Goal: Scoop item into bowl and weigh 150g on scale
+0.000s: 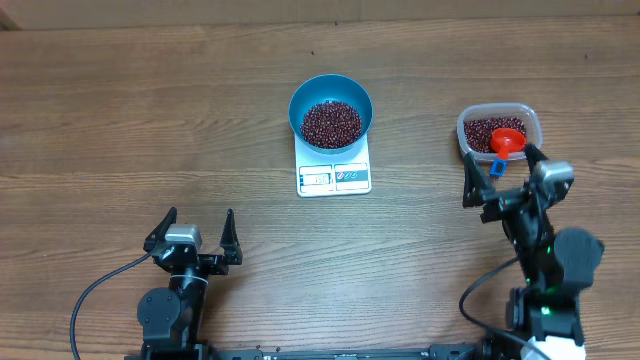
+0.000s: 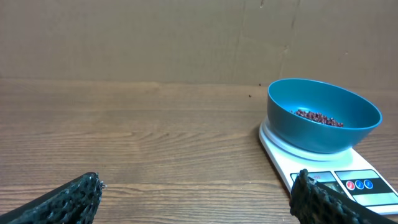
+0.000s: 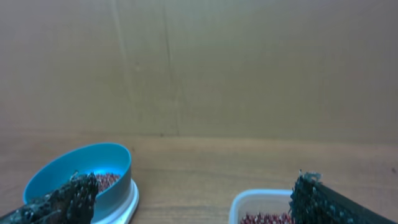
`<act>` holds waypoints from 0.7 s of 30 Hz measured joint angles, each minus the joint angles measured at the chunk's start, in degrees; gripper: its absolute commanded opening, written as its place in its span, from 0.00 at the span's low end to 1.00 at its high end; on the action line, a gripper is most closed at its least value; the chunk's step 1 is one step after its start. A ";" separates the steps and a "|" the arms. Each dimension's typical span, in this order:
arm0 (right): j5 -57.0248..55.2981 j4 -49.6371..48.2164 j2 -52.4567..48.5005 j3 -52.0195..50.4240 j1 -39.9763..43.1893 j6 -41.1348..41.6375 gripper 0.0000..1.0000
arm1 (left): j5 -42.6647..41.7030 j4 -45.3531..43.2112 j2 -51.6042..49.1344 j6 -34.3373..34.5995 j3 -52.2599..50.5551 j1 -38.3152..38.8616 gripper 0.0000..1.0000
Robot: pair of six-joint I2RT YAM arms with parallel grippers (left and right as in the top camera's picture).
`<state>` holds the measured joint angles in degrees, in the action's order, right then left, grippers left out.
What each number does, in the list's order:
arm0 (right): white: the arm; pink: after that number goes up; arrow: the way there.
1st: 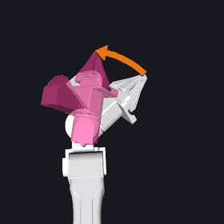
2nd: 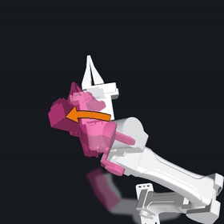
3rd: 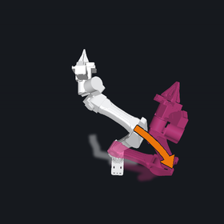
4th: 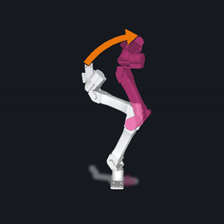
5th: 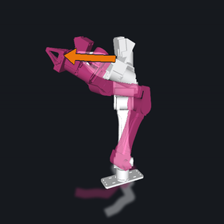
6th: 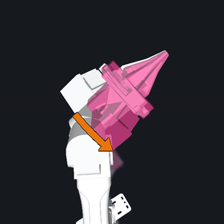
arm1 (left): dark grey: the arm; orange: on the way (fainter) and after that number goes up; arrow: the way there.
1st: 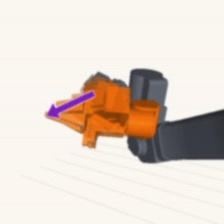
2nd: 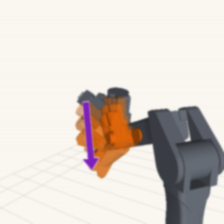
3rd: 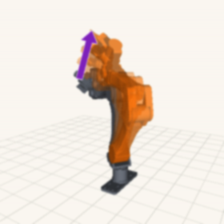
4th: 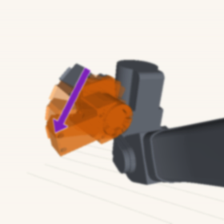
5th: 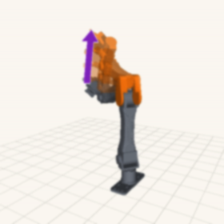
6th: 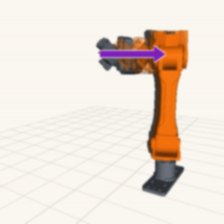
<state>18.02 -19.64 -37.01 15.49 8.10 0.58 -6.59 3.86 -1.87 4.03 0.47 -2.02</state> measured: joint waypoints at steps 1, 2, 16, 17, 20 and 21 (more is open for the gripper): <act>0.02 -1.42 1.38 -1.68 0.00 0.22 1.00 | 0.00 0.00 0.00 0.00 0.00 0.00 0.99; 0.00 -2.21 2.19 -2.75 0.00 0.35 1.00 | 0.00 0.00 0.00 0.00 0.00 0.00 1.00; -0.74 -1.51 17.20 -14.12 0.00 0.98 1.00 | 0.07 0.00 0.00 0.00 0.00 0.00 0.99; -1.05 0.68 18.82 -14.43 0.00 0.98 1.00 | 0.15 0.00 0.00 0.00 0.00 0.00 1.00; -1.70 2.95 21.66 -14.43 -0.04 0.98 1.00 | 0.17 0.00 0.00 0.00 0.00 0.00 1.00; -1.81 3.82 22.62 -14.43 -0.07 0.96 1.00 | 0.17 0.00 0.00 0.00 0.00 0.00 1.00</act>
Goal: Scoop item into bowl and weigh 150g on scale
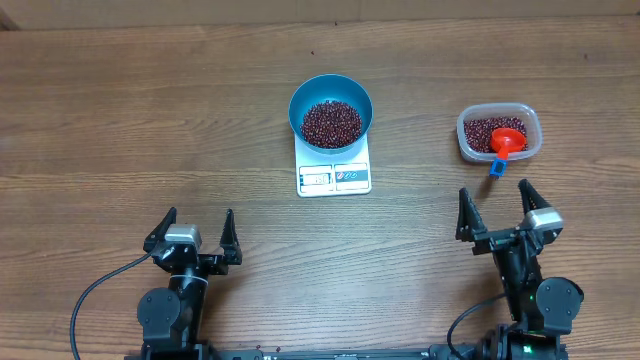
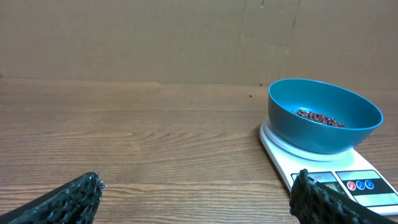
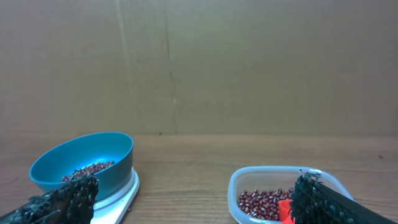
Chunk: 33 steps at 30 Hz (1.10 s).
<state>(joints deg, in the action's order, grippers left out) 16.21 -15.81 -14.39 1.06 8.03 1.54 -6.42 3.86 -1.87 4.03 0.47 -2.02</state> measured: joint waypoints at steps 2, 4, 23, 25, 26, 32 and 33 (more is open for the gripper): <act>-0.17 2.43 1.92 0.00 -0.20 0.02 1.00 | 0.00 0.00 0.00 0.00 0.00 0.00 0.99; -0.44 5.81 4.28 0.00 -0.59 0.00 1.00 | 0.00 0.00 0.00 0.00 0.00 0.00 1.00; -13.70 20.90 13.70 0.00 -7.13 0.22 1.00 | 0.02 0.00 0.11 0.00 0.00 0.00 1.00; -14.69 20.96 13.70 0.00 -7.37 0.22 1.00 | 0.02 0.00 0.11 -0.02 0.00 0.00 1.00; -15.17 20.94 13.70 0.00 -7.39 0.24 1.00 | 0.02 0.00 0.11 0.00 0.00 0.00 1.00; -17.33 20.90 13.70 0.00 -7.39 1.03 1.00 | 0.02 0.00 0.11 0.00 0.00 0.00 1.00; -17.33 20.92 13.70 0.00 -7.39 1.22 1.00 | 0.02 0.00 0.11 0.00 0.00 0.00 1.00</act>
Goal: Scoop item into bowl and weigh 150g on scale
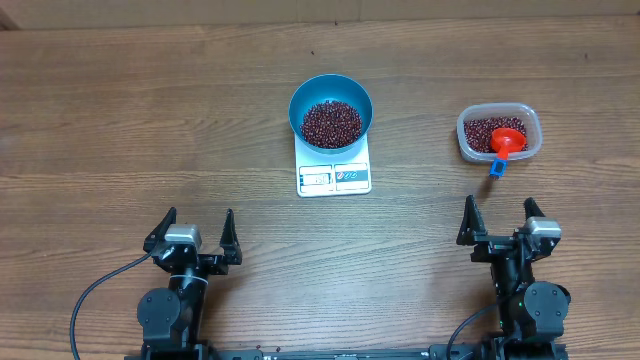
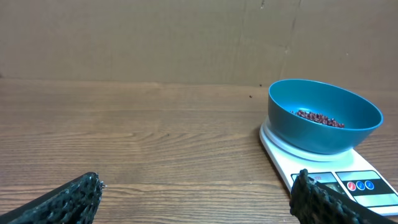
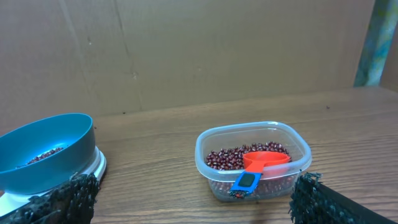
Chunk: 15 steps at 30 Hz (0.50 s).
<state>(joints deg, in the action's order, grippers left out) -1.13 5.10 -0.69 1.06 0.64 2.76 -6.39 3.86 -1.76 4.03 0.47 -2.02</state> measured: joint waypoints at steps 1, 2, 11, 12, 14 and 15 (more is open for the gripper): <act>0.07 -0.02 0.00 0.00 0.00 -0.02 1.00 | 0.00 0.00 0.00 0.00 0.00 0.00 1.00; 0.33 0.02 0.00 0.00 0.00 -0.22 1.00 | 0.00 0.00 0.00 0.00 0.00 0.00 0.99; 5.40 -0.39 0.00 0.00 0.00 -5.81 1.00 | 0.00 0.00 0.00 0.00 0.00 0.00 1.00; 5.60 -0.37 0.00 0.00 0.00 -6.01 1.00 | 0.00 0.00 0.00 0.00 0.00 0.00 1.00; 5.84 -0.35 0.00 0.00 0.00 -6.29 1.00 | 0.00 0.00 0.00 0.00 0.00 0.00 1.00; 5.84 -0.37 0.00 0.00 0.00 -6.43 1.00 | 0.00 0.00 0.00 0.00 0.00 0.00 1.00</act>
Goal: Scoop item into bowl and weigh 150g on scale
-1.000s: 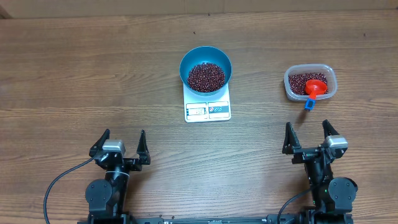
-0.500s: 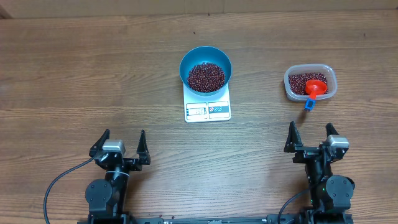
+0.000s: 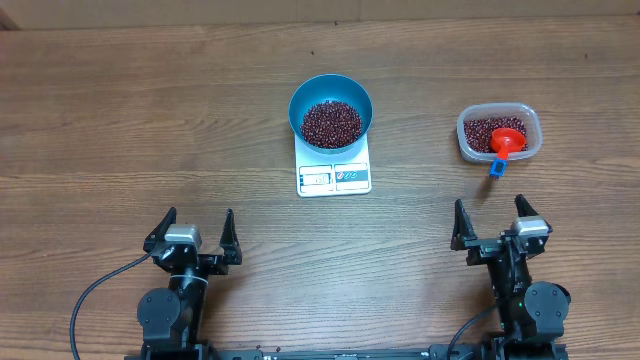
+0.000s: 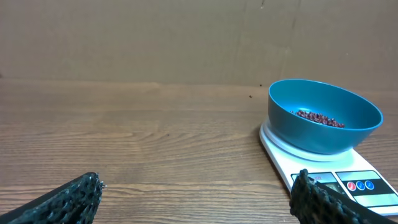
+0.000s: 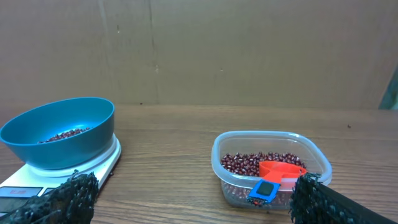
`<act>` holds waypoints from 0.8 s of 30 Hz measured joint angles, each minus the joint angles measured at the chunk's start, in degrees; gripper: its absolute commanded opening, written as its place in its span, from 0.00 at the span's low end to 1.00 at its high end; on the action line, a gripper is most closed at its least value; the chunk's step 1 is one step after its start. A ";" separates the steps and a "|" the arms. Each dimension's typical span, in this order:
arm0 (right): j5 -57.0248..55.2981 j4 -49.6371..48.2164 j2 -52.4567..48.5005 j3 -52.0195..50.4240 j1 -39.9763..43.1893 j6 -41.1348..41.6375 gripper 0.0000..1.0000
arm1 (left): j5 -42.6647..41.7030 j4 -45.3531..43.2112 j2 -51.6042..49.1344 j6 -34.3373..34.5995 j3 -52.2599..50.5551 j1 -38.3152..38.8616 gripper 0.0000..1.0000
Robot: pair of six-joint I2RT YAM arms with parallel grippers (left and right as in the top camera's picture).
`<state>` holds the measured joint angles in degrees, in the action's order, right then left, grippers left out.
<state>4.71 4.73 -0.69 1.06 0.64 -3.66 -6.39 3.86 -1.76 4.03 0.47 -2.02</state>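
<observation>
A blue bowl (image 3: pixel 331 112) holding red beans stands on a white scale (image 3: pixel 334 176) at the table's middle back. A clear tub (image 3: pixel 499 133) of red beans sits at the back right, with a red scoop (image 3: pixel 506 144) with a blue handle resting in it. Near the front edge at left, my left gripper (image 3: pixel 195 230) stands open with nothing in it. At the front right, my right gripper (image 3: pixel 491 222) is open and empty too, well short of the tub. The right wrist view shows the bowl (image 5: pixel 59 132), tub (image 5: pixel 271 167) and scoop (image 5: pixel 277 177).
A brown cardboard wall (image 4: pixel 186 37) backs the wooden table (image 3: pixel 150 130). Both arms' bases sit at the front edge.
My right gripper has turned slightly to the left, so bowl and tub sit further right in its view. The left gripper, bowl, scale and scoop have not moved.
My right gripper was open close to the tub, beside the scoop handle. Then it stood back toward the front edge, lower down, with the scoop left in the tub. It has since stayed near the front right. The left gripper stayed still throughout.
</observation>
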 measured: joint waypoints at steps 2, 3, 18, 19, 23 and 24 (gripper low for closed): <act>0.00 0.00 0.00 0.00 0.00 -0.07 1.00 | 0.00 0.00 0.00 0.00 0.00 0.00 1.00; 0.02 0.00 0.00 0.00 0.00 -0.15 1.00 | 0.00 0.00 0.00 0.00 0.00 0.00 0.99; 0.00 -0.02 0.00 0.00 0.00 -0.46 1.00 | 0.00 0.00 0.00 0.00 0.00 0.00 0.99; -0.02 0.00 0.00 0.00 0.00 -0.46 1.00 | 0.00 0.00 0.00 0.00 0.00 0.00 1.00; 0.00 0.00 0.00 0.00 0.00 -0.48 1.00 | 0.00 0.00 0.00 0.00 0.00 0.00 1.00; 0.00 -0.02 0.00 0.00 0.00 -0.48 1.00 | 0.00 0.00 0.00 0.00 0.00 0.00 1.00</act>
<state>4.71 4.71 -0.69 1.06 0.64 -4.14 -6.39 3.86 -1.76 4.03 0.47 -2.02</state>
